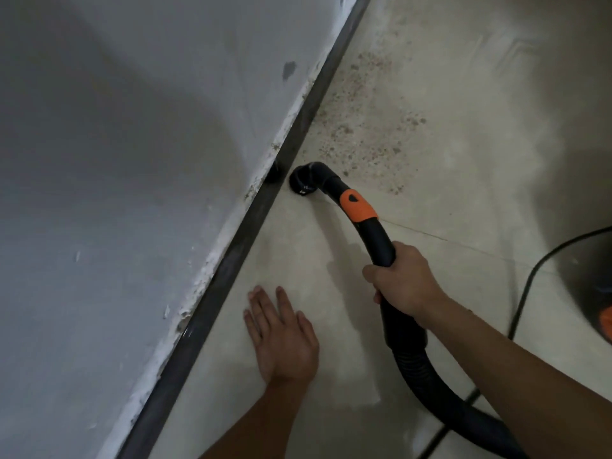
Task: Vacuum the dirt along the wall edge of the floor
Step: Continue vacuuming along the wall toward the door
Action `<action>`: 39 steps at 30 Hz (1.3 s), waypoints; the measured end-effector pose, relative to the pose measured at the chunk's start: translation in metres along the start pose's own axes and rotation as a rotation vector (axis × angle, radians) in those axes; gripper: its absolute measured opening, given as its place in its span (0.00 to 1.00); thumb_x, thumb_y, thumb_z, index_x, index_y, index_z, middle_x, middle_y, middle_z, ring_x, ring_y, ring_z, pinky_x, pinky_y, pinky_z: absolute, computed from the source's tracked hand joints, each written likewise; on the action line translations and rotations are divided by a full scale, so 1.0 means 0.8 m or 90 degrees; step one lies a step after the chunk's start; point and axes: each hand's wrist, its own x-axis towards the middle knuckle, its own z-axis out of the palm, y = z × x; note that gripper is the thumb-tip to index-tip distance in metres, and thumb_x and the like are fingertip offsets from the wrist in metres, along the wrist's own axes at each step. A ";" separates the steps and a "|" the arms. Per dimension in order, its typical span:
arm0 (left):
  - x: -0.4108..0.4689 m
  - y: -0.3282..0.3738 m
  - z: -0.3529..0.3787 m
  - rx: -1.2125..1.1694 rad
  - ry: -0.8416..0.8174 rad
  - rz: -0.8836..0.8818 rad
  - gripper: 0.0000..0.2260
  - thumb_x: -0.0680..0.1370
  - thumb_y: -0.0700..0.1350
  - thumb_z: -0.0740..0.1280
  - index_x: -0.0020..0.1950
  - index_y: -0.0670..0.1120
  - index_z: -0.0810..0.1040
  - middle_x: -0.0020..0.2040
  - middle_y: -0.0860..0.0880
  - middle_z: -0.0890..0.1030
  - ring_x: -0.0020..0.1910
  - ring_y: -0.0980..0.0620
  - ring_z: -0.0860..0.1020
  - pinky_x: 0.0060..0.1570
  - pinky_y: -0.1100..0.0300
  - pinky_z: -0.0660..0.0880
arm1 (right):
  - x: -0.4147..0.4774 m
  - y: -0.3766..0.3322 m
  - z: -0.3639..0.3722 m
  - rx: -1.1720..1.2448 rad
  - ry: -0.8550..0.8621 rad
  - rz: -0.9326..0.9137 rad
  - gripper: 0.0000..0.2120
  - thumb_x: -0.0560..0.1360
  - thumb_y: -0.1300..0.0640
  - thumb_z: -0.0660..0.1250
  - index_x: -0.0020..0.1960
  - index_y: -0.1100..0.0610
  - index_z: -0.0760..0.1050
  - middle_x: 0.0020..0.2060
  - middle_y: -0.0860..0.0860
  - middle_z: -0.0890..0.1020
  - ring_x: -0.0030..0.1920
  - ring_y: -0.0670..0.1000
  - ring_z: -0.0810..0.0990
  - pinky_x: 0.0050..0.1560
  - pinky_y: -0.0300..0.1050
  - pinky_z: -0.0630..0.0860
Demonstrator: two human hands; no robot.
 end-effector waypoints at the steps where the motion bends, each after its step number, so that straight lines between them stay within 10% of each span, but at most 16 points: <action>1: 0.000 0.000 0.000 0.000 0.001 0.002 0.27 0.79 0.51 0.49 0.75 0.39 0.64 0.75 0.32 0.59 0.76 0.36 0.57 0.74 0.42 0.50 | 0.004 -0.005 0.007 -0.003 -0.008 -0.008 0.08 0.70 0.60 0.72 0.45 0.57 0.73 0.33 0.56 0.80 0.23 0.51 0.80 0.25 0.42 0.74; 17: -0.001 -0.001 0.002 0.001 0.018 0.002 0.28 0.78 0.51 0.48 0.74 0.38 0.65 0.75 0.32 0.60 0.75 0.35 0.58 0.74 0.41 0.51 | -0.095 0.126 -0.133 0.098 0.219 0.182 0.06 0.72 0.67 0.70 0.42 0.67 0.74 0.22 0.58 0.78 0.19 0.53 0.76 0.19 0.42 0.72; 39: 0.002 -0.002 0.008 0.004 0.000 -0.004 0.27 0.78 0.51 0.52 0.74 0.39 0.66 0.76 0.33 0.58 0.76 0.36 0.56 0.74 0.40 0.52 | 0.042 -0.008 -0.005 0.126 0.058 0.051 0.08 0.70 0.64 0.71 0.46 0.61 0.73 0.31 0.57 0.79 0.23 0.52 0.79 0.26 0.42 0.75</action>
